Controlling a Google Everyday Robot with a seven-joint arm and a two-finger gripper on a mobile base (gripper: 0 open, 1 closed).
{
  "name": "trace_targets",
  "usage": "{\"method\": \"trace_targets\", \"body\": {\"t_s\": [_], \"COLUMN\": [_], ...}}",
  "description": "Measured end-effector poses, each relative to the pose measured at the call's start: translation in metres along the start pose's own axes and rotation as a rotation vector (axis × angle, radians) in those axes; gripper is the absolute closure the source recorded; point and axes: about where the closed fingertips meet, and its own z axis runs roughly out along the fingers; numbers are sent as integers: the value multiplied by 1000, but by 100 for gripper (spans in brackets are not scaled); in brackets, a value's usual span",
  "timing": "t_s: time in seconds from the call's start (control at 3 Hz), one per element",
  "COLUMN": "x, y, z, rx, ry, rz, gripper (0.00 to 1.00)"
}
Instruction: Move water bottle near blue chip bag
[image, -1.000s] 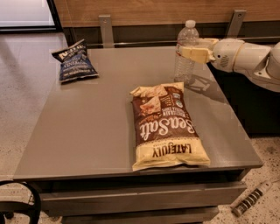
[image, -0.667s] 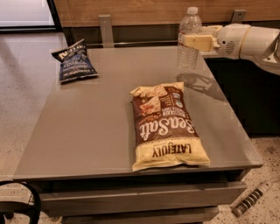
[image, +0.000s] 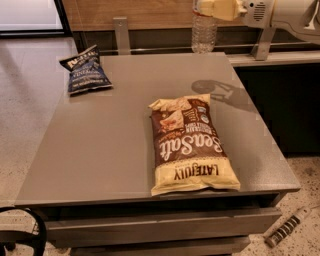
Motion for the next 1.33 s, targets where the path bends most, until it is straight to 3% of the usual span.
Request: {"method": "trace_targets", "body": {"t_s": [0.33,1.0,1.33], "x": [-23,-42,-42], "y": [12,45,45], "z": [32,102,102], "rx": [-24,-57,-57], "ry": [-34,-32,-32], "rz": [-8,-41,-41], "gripper": [100,100,100]}}
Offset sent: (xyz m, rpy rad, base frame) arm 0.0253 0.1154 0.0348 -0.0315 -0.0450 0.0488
